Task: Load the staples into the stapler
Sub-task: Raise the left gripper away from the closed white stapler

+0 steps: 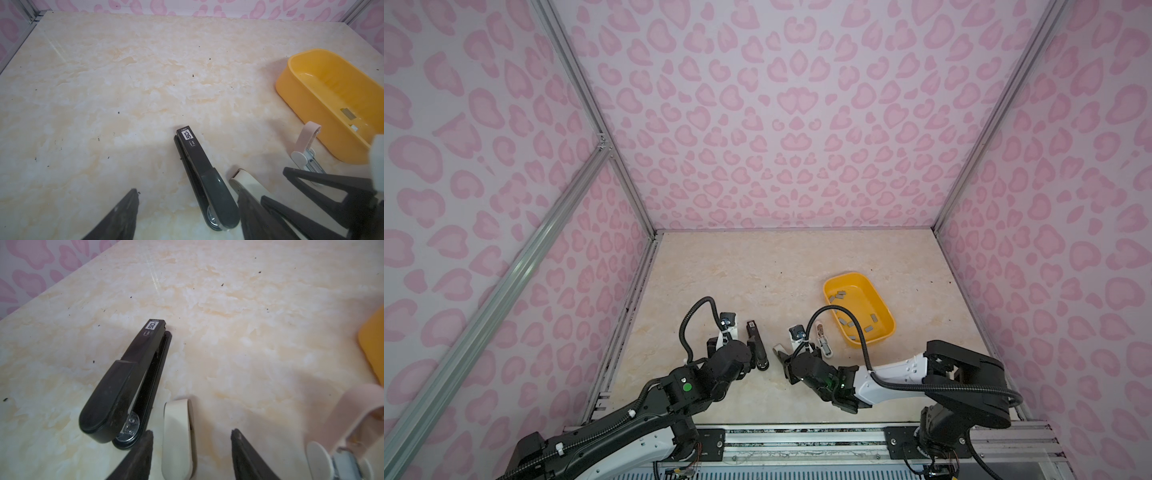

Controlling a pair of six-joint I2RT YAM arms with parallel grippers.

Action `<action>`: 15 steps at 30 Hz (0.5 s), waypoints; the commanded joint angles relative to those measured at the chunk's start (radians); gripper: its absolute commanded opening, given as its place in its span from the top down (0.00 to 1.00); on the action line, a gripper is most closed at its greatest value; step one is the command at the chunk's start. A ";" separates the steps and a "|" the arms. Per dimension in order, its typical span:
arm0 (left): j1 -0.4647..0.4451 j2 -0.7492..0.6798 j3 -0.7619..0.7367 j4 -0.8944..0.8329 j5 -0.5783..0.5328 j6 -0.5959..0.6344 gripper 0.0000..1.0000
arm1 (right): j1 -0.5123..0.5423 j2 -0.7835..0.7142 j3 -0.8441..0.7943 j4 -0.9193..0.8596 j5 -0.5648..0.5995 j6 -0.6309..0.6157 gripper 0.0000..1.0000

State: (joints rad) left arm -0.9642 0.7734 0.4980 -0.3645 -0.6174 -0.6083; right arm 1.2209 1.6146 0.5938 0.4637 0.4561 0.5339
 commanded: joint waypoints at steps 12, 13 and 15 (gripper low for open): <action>-0.001 0.127 0.215 0.045 0.169 -0.129 0.18 | -0.066 -0.359 -0.275 -0.149 0.066 0.060 0.46; -0.001 0.155 0.261 0.030 0.196 -0.150 0.19 | -0.076 -0.376 -0.288 -0.158 0.044 0.057 0.46; -0.005 0.213 0.345 -0.003 0.228 -0.185 0.18 | -0.091 -0.408 -0.308 -0.184 0.017 0.061 0.47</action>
State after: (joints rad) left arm -0.9642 0.9405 0.7712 -0.3531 -0.4679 -0.7139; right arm 1.1408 1.2343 0.3069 0.3340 0.4999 0.5838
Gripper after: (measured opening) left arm 0.816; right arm 0.536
